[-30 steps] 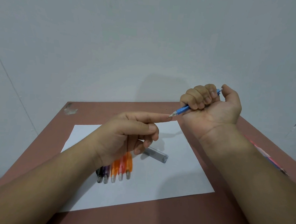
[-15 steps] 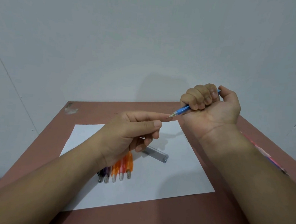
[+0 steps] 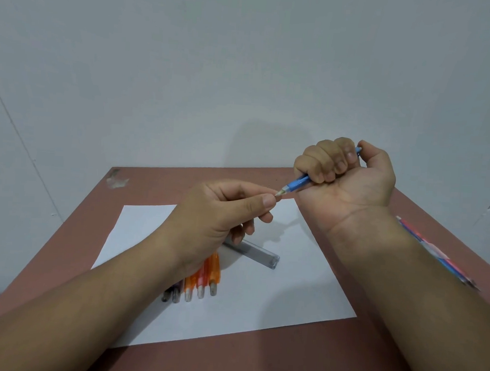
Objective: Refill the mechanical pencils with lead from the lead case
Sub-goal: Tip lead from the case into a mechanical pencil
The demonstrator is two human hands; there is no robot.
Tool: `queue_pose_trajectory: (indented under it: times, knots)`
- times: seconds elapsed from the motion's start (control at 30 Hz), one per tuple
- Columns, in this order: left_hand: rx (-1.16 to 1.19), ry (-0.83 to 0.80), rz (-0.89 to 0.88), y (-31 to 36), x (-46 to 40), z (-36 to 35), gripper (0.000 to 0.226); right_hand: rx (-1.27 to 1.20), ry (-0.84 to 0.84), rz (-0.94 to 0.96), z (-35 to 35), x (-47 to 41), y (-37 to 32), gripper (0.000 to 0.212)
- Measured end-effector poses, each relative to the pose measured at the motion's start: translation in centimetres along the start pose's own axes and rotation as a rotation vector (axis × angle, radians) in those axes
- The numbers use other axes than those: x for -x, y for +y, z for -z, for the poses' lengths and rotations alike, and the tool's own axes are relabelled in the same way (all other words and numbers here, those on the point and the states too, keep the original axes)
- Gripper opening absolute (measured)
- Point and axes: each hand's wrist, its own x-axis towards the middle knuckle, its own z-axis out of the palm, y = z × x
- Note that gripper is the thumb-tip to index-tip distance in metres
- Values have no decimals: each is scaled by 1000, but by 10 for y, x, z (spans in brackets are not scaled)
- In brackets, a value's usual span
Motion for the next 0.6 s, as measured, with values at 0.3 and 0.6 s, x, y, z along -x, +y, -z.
queue_pose_trajectory:
  times: [0.3, 0.6]
  knots:
    - [4, -11, 6, -1, -1, 0, 18, 14, -20, 0, 1, 1, 2, 42]
    - [-12, 28, 2, -2, -2, 0, 19, 109, -13, 6, -3, 1, 7, 49]
